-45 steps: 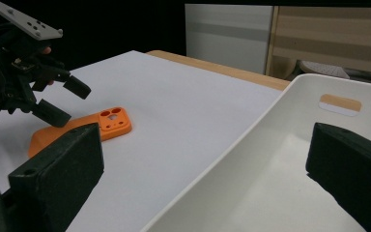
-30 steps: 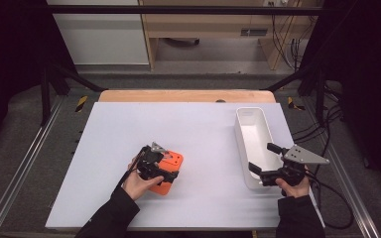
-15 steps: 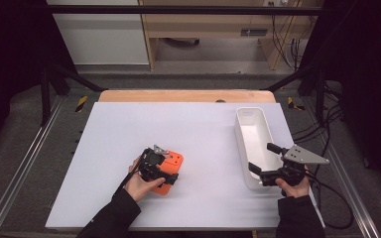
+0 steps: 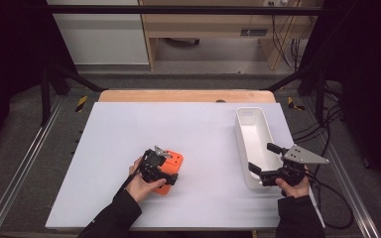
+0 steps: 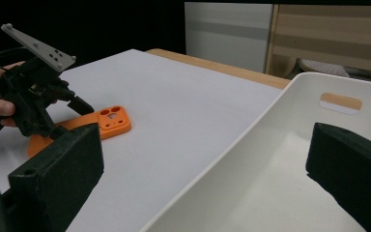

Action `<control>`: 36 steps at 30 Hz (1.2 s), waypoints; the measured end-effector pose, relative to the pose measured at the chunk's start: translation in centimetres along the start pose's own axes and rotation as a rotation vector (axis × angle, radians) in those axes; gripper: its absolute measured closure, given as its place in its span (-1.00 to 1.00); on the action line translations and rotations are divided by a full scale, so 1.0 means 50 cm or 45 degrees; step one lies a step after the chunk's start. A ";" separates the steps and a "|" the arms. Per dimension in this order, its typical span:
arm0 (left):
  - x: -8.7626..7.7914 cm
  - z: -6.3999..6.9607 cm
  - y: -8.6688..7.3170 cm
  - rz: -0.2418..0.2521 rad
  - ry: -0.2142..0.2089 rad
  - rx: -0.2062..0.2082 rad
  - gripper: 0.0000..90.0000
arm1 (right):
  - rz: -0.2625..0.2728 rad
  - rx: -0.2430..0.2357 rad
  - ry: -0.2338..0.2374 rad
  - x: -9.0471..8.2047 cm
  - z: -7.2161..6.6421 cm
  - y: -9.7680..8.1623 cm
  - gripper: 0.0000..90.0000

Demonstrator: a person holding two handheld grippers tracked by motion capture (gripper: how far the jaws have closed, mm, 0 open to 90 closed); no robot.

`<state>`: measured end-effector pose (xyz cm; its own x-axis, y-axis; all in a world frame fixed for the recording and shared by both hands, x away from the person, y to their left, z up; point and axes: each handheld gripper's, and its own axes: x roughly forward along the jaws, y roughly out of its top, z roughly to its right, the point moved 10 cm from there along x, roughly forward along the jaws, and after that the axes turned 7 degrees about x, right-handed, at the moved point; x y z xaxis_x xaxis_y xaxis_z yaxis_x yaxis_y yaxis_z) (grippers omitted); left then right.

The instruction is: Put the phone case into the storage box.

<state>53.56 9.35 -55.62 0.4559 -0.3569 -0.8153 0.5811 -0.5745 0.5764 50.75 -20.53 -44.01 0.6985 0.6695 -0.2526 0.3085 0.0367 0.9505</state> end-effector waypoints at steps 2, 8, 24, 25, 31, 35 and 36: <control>0.000 0.000 0.000 -0.003 0.005 0.001 -0.88 | 0.000 0.000 0.000 0.000 0.000 0.000 -0.99; 0.001 0.002 -0.001 -0.011 0.025 0.010 -0.86 | -0.002 0.002 -0.001 0.000 0.000 -0.001 -0.99; -0.002 0.004 -0.002 0.001 0.056 -0.015 -0.78 | -0.002 0.003 -0.001 0.001 0.000 -0.001 -0.99; -0.002 0.004 -0.002 0.001 0.056 -0.015 -0.78 | -0.002 0.003 -0.001 0.001 0.000 -0.001 -0.99; -0.003 0.004 -0.001 0.011 0.062 -0.031 -0.76 | 0.001 0.003 -0.001 0.000 0.000 0.000 -0.99; -0.005 0.003 -0.001 0.010 0.057 -0.037 -0.75 | 0.002 0.002 0.001 0.000 0.000 0.000 -0.99; -0.006 0.002 -0.001 0.008 0.057 -0.036 -0.74 | 0.003 0.001 0.001 0.000 0.000 0.001 -0.99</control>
<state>53.33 9.42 -55.42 0.4891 -0.3270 -0.8086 0.5965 -0.5509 0.5837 50.76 -20.55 -43.98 0.6989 0.6700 -0.2503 0.3076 0.0344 0.9509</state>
